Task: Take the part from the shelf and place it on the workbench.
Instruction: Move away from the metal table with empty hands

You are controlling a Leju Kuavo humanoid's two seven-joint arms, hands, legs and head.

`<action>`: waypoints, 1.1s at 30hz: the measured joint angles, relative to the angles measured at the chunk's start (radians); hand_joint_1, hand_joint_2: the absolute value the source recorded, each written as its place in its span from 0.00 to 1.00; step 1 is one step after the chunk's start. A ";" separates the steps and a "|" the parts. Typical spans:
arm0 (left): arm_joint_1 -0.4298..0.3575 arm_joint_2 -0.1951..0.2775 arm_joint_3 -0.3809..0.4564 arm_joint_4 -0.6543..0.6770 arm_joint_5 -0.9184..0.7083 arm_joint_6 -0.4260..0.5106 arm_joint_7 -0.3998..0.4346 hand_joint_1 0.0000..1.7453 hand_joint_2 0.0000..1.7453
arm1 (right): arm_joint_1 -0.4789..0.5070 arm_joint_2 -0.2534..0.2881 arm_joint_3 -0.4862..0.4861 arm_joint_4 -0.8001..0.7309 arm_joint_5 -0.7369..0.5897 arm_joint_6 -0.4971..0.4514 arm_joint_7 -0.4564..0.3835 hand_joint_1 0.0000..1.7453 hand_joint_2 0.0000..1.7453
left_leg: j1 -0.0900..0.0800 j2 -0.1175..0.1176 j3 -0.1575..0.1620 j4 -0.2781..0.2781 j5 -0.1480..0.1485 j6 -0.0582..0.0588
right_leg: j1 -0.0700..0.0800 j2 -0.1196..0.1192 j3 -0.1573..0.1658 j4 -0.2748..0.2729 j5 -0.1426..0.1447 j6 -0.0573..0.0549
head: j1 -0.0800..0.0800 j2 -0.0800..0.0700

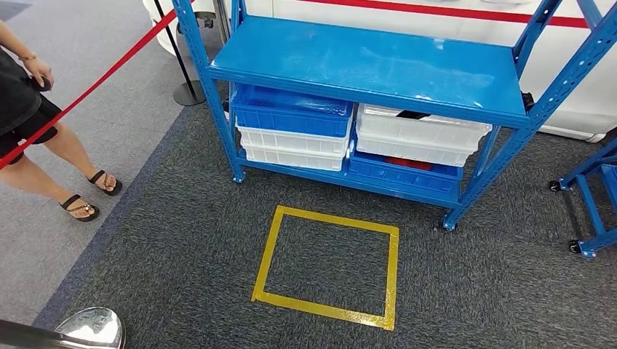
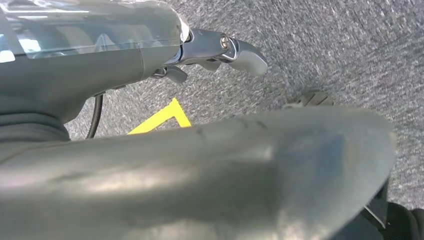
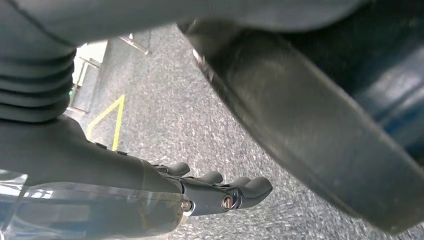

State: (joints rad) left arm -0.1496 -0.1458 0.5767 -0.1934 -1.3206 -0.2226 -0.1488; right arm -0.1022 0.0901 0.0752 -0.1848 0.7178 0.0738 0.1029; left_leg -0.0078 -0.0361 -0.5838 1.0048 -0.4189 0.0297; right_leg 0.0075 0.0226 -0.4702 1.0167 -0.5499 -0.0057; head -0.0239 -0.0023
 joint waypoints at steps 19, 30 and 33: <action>0.014 -0.005 -0.026 0.000 -0.009 0.005 -0.030 0.00 0.00 | -0.005 0.002 0.000 0.002 0.017 -0.009 0.000 0.00 0.00 | 0.013 0.049 -0.077 0.217 -0.132 -0.059 | -0.020 -0.032 -0.064 0.022 0.042 -0.018 | 0.000 0.000; 0.027 0.000 -0.049 0.000 -0.008 0.005 -0.036 0.00 0.00 | -0.013 0.005 -0.010 0.001 0.025 -0.005 -0.007 0.00 0.00 | 0.004 0.005 -0.003 0.010 -0.012 -0.011 | -0.026 0.022 -0.061 0.013 0.039 0.012 | 0.000 0.000; 0.027 -0.004 -0.052 0.000 -0.003 0.005 -0.035 0.00 0.00 | -0.014 0.004 -0.015 0.001 0.030 -0.004 -0.008 0.00 0.00 | 0.011 0.028 0.020 -0.024 -0.004 -0.007 | -0.021 0.000 -0.101 0.101 -0.010 0.024 | 0.000 0.000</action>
State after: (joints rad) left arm -0.1221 -0.1494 0.5247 -0.1934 -1.3236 -0.2178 -0.1838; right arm -0.1162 0.0941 0.0602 -0.1835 0.7474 0.0697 0.0954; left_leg 0.0036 -0.0084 -0.5638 0.9809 -0.4225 0.0228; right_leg -0.0138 0.0221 -0.5709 1.1175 -0.5602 0.0185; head -0.0236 -0.0023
